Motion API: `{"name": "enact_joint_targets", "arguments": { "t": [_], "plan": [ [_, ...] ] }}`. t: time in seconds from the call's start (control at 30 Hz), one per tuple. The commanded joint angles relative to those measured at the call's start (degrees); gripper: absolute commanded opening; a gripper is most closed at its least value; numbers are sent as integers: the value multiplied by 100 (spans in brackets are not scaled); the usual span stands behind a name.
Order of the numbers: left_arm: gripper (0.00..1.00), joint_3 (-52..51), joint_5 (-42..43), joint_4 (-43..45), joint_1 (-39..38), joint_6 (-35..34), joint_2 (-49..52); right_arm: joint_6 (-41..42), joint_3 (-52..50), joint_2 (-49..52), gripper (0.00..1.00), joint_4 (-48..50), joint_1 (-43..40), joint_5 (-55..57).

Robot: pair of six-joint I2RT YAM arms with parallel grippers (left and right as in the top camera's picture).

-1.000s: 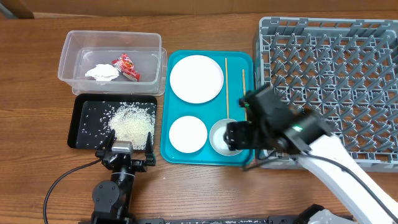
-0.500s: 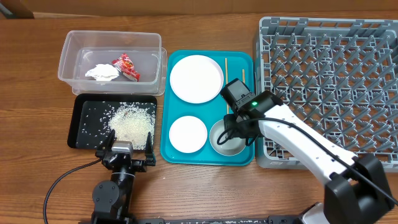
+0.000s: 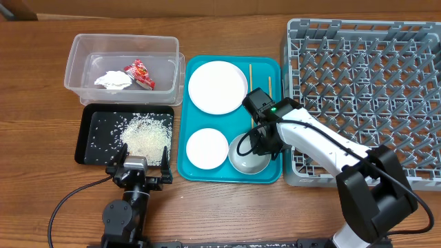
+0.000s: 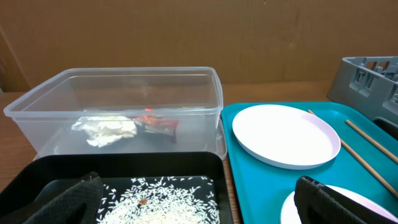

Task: Sort waste into correct bins and load items into the dishwasher
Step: 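Grasp the grey bowl rim with the right gripper, then lift the grey bowl and set it upright in the dish rack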

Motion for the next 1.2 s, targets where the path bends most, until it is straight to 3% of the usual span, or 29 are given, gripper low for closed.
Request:
{"name": "enact_joint_targets", "arguments": {
  "t": [0.0, 0.27, 0.5, 0.73, 0.87, 1.17],
  "plan": [
    [100, -20, 28, 9, 24, 50, -55, 20, -22, -13, 4, -68, -11, 105],
    [100, -20, 28, 9, 24, 48, -55, 470, 306, -435, 4, -691, -15, 1062],
    [100, -20, 28, 9, 24, 50, -55, 490, 669, -1801, 4, -667, -15, 1419],
    [100, -20, 28, 9, 24, 48, -55, 1259, 669, -2927, 4, -682, -326, 4315],
    [100, -20, 28, 9, 24, 50, -55, 1375, 651, -2957, 4, -719, -789, 5665],
    [100, -20, 28, 9, 24, 48, -55, 1375, 483, -2520, 4, -682, -2072, 6120]
  ]
}}
